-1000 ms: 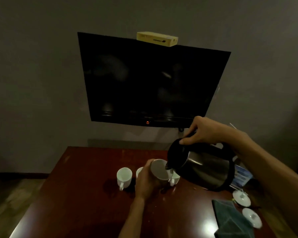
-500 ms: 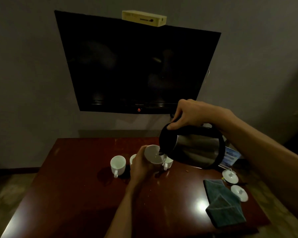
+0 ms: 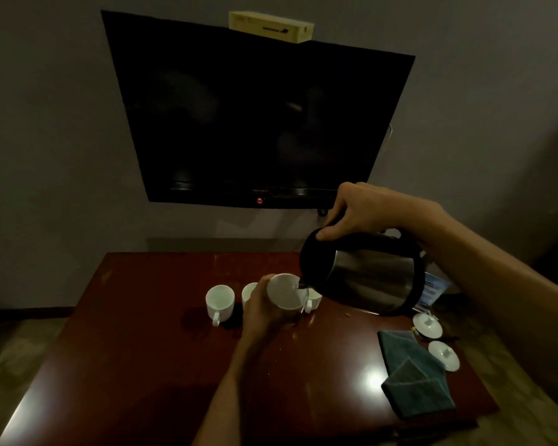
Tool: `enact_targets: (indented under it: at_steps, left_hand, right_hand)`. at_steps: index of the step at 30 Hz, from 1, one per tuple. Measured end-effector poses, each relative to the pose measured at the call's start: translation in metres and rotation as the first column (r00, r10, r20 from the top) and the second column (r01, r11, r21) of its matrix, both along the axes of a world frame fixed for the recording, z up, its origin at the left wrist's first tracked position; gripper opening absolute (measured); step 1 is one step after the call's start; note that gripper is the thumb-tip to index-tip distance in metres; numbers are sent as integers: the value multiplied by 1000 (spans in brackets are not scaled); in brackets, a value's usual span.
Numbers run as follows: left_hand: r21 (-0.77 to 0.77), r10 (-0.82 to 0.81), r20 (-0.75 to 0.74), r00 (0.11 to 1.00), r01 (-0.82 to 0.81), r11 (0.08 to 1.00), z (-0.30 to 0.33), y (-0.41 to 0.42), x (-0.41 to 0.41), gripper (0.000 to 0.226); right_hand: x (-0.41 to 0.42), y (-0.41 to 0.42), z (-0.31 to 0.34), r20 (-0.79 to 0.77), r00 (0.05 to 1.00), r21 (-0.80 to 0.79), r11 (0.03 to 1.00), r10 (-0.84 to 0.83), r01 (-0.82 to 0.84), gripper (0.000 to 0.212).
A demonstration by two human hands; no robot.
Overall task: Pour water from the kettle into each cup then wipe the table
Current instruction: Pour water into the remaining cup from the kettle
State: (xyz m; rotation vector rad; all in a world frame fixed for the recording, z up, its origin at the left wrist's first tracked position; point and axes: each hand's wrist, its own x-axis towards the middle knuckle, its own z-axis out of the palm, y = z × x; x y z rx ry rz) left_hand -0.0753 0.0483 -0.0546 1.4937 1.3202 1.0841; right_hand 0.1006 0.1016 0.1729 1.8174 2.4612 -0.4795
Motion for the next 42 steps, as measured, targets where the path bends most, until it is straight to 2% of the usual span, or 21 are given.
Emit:
enact_targets:
  at_steps: [7,14,27,30,33,38,40,42]
  left_hand:
    - [16,19,10,1000,-19,1000,-13,2,1,77]
    - [32,-14,16,1000,14,999,-15,1,0,74]
    - [57,-18,7,1000,18,998,-12,-6,-5,71]
    - [57,-10,18,1000,9,998,-11,-7,-6,73]
    - [72,-7,36,999,4,997,-10,-8,-7,72]
    - [82,-15,20,1000,13,997,-8,-9,-7,74]
    - [62,-27,32,999,25,998,-9,-9,-7,74]
    - [42,-35,36,999,34,999,-8,-10,-6,73]
  right_hand:
    - [2,-6,-1,-41,999,-21,1000,8,-9,36]
    - [1,-11,2,-28,1000,-33,999,1,-2,33]
    - [-2,-17,-1,20,1000,-46,999,4,-3,44]
    - [-2,-20,-1,24,1000,-56,998,4,-3,56]
    - [0,-23,-1,9,1000,-68,998,10,-9,81]
    - [4,-20,-3,-4,1000,-74,997,6,-6,97]
    - [3,-20,-3,-4,1000,-81,997,8,-8,92]
    - [2,-21,-3,18,1000,-74,997,14,-12,73]
